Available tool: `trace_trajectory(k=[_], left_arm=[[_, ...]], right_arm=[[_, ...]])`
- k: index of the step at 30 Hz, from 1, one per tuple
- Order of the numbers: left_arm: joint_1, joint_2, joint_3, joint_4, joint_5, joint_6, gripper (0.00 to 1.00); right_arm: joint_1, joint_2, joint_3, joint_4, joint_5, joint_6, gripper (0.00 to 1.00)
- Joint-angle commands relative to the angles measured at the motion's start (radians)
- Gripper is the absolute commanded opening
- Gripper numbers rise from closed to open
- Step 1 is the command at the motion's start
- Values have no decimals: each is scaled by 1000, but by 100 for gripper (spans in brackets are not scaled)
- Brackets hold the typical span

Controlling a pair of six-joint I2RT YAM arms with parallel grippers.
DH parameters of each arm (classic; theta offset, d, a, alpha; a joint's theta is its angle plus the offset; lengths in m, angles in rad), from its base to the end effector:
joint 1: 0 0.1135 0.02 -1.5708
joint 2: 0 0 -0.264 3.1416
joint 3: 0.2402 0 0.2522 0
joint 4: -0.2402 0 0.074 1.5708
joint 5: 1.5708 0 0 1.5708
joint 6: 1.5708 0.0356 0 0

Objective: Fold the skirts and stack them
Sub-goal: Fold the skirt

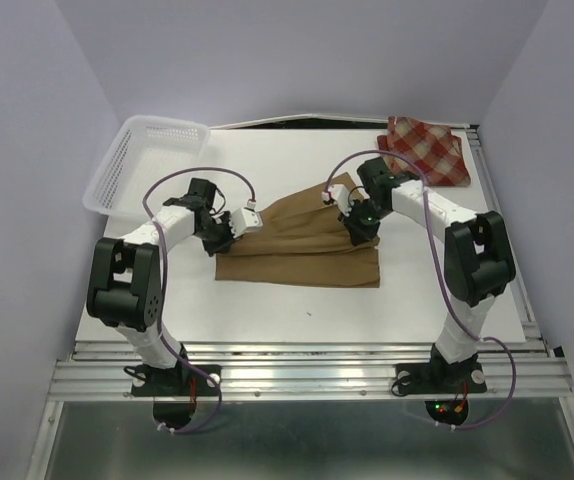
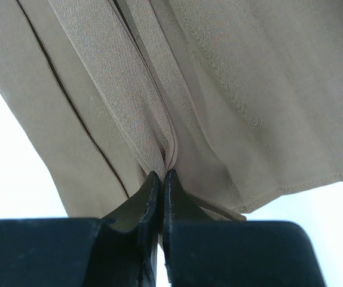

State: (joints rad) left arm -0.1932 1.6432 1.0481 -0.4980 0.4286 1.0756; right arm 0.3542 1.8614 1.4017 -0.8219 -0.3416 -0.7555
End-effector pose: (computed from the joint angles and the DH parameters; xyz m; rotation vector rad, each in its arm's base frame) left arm 0.3156 -0.0768 0.1947 1.6034 1.9533 -0.2342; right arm 0.3452 0.1404 0.2084 -1.5166 2.3150 0.3873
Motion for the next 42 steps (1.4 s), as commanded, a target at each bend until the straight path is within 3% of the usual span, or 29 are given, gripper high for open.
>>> trace_trajectory(k=[1, 10, 15, 20, 25, 36, 39, 40, 42], left_arm=[[18, 24, -4, 16, -125, -14, 0], [26, -75, 185, -65, -54, -65, 0], [28, -152, 190, -142, -50, -16, 0], [28, -224, 69, -180, -67, 40, 0], [28, -186, -16, -150, -102, 54, 0], [5, -56, -135, -19, -143, 52, 1], [1, -115, -143, -39, -140, 67, 17], [0, -138, -142, -51, -140, 73, 24], [-2, -192, -146, -82, -120, 90, 48]], right_arm=[[-15, 19, 5, -5, 72, 5, 1], [-15, -24, 244, -135, 87, 5, 0], [-15, -68, 304, -236, 56, -8, 1], [-15, -155, 128, -212, 52, -24, 1], [-6, -134, -28, -136, 39, -19, 1], [3, -18, -93, -20, 55, -19, 1], [3, -42, -93, -74, 30, -42, 1], [3, -51, -93, -74, 24, -50, 6], [3, -88, -95, -129, 7, -73, 14]])
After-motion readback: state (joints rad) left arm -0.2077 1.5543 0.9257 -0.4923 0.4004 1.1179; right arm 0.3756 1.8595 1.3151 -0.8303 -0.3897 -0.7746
